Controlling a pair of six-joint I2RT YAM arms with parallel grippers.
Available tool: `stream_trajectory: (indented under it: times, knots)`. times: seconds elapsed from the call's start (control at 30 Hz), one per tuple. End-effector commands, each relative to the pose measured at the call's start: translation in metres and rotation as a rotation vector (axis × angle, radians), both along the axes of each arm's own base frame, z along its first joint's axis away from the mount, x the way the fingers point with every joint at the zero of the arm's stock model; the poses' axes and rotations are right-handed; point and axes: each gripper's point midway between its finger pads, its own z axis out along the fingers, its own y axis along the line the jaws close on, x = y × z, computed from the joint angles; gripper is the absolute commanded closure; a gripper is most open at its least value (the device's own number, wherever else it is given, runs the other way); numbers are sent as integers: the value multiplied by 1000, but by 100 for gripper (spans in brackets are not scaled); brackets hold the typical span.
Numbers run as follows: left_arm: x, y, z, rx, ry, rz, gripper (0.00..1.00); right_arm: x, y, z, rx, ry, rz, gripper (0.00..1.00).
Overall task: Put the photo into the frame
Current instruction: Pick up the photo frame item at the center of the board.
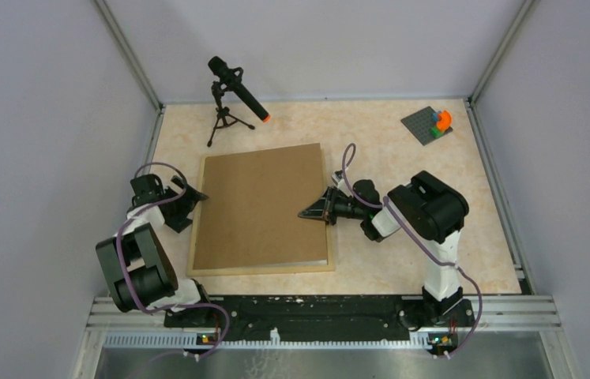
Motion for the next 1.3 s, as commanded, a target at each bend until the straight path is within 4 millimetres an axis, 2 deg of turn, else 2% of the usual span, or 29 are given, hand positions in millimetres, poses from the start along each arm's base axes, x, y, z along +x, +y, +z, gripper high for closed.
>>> stream_trajectory:
  times: [0.0,0.17,0.3,0.37,0.53,0.63,0.8,1.0,1.27]
  knots:
    - [-1,-3,3,-13,-19,-5,2,-7,5,29,63,-78,33,100]
    - [-1,-3,3,-9,-20,-5,2,-9,6,28,75,-67,41,100]
    - [1,-3,9,-2,-33,-22,2,-5,2,42,123,-93,33,100]
    - [5,-3,20,14,-65,-53,1,-1,2,51,146,-107,36,100]
    - [12,-8,64,86,-210,-148,2,5,-4,74,217,-154,34,100]
    - [10,-15,74,80,-240,-177,2,7,-10,90,270,-174,39,100]
    - [5,-30,83,26,-251,-253,2,4,-13,102,321,-184,50,100]
    - [-7,-29,84,31,-180,-249,2,-3,-19,109,359,-213,60,100]
    - [-18,-58,91,-162,-164,-302,4,-6,-19,110,367,-245,83,100]
